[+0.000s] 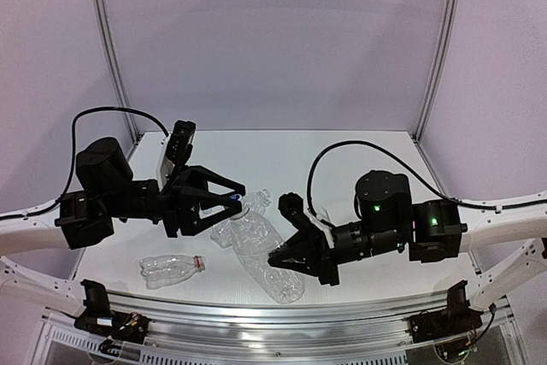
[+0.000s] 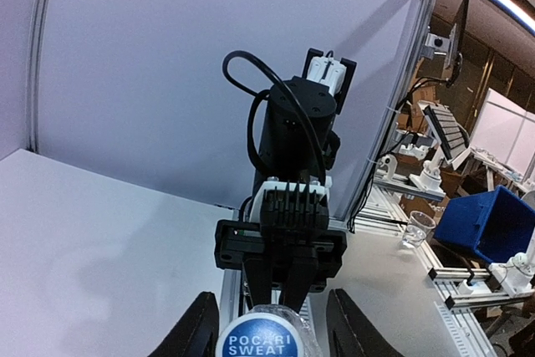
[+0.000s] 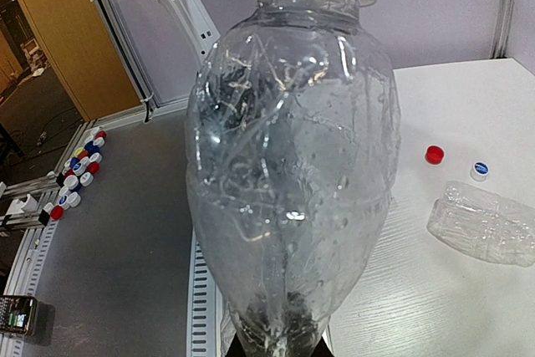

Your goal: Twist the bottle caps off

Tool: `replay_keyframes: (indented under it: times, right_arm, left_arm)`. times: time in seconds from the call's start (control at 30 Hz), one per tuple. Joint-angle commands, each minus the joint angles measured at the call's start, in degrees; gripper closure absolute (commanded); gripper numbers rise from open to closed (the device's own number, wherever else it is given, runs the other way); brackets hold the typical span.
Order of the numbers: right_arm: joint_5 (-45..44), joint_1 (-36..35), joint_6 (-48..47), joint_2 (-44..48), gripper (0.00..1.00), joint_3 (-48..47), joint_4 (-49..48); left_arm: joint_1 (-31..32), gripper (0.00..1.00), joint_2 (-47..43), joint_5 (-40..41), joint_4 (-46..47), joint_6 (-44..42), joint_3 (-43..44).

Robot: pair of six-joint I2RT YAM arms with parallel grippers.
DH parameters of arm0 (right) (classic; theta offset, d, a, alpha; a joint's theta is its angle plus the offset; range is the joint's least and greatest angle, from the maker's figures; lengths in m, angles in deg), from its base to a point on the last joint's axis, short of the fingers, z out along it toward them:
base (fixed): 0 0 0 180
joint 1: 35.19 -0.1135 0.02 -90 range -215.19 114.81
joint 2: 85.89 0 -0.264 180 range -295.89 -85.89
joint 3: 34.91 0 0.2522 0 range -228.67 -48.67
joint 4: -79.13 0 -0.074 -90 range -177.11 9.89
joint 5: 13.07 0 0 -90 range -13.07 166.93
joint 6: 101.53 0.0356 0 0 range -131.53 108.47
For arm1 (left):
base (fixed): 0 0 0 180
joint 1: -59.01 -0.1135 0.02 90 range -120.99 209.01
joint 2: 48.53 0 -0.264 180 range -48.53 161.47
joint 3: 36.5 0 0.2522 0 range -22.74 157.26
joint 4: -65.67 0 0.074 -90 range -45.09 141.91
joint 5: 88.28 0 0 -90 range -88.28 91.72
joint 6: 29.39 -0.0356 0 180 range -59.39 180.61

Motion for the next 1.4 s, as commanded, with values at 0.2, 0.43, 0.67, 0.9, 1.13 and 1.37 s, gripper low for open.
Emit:
replay_keyframes:
  times: [0.2, 0.43, 0.67, 0.9, 1.13, 1.37]
  right_arm:
    - [-2.3, 0.0, -0.2, 0.4, 1.0, -1.1, 0.4]
    - [-27.9, -0.1, 1.4, -2.3, 1.0, -3.2, 5.2]
    - [-38.1, 0.0, 2.3, -8.2, 1.0, -6.9, 10.0]
    - [-36.4, 0.0, 2.0, -7.5, 1.0, -6.5, 9.5]
    - [-28.9, 0.0, 1.4, -4.4, 1.0, -4.3, 7.1]
    - [-14.4, 0.0, -0.4, -2.2, 1.0, -2.8, 3.7]
  left_arm:
    - [0.8, 0.86, 1.7, 1.0, -2.9, -0.8, 2.7]
    - [5.3, 0.87, 4.8, 30.5, -12.3, 4.2, 7.0]
    - [8.1, 0.86, 11.6, 46.7, -12.9, 11.4, 8.4]
    - [8.7, 0.64, 11.3, 45.0, -10.0, 9.3, 7.2]
    - [8.0, 0.07, -1.2, 41.4, -12.3, -1.2, 2.4]
    - [2.6, 0.13, -11.3, 21.4, -11.3, -5.1, -1.3]
